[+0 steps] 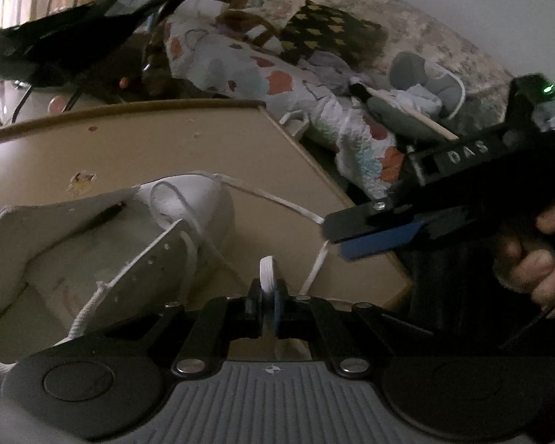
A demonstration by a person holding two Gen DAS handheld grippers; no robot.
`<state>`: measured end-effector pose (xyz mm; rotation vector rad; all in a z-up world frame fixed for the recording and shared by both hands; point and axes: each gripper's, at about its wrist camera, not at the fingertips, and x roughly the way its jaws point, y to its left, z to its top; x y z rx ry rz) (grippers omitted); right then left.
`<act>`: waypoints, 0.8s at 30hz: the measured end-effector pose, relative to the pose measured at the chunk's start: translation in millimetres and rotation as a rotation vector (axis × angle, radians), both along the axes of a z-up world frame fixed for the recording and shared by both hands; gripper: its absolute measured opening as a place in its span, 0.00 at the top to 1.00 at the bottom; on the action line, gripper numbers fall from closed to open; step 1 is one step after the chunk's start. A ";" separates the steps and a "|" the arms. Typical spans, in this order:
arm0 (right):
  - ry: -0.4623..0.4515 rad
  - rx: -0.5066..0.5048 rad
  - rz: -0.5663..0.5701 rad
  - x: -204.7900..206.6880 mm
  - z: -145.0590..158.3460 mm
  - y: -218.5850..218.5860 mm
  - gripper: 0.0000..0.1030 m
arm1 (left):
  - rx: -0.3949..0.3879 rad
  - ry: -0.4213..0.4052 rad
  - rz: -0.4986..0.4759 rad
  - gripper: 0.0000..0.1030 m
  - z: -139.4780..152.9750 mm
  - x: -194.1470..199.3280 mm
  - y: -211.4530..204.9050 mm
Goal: Lace up shoes with both hands
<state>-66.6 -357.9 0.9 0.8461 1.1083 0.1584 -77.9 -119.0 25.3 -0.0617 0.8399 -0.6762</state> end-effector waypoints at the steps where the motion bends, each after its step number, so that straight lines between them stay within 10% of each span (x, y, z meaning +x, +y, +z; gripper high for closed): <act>1: 0.032 0.071 -0.039 -2.4 -8.2 -1.1 0.68 | 0.001 -0.004 -0.005 0.95 0.4 -0.7 0.1; 10: 0.210 0.399 -0.303 -15.6 -52.7 -3.7 0.68 | -0.013 0.002 -0.023 0.95 1.3 -4.3 4.1; 21: 0.234 0.350 -0.303 -3.9 -57.2 5.3 0.69 | -0.008 -0.004 -0.077 0.95 0.1 -10.1 0.1; 24: 0.205 0.301 -0.267 -2.5 -53.7 5.9 0.82 | -0.010 0.003 -0.105 0.95 -0.8 -12.1 -2.4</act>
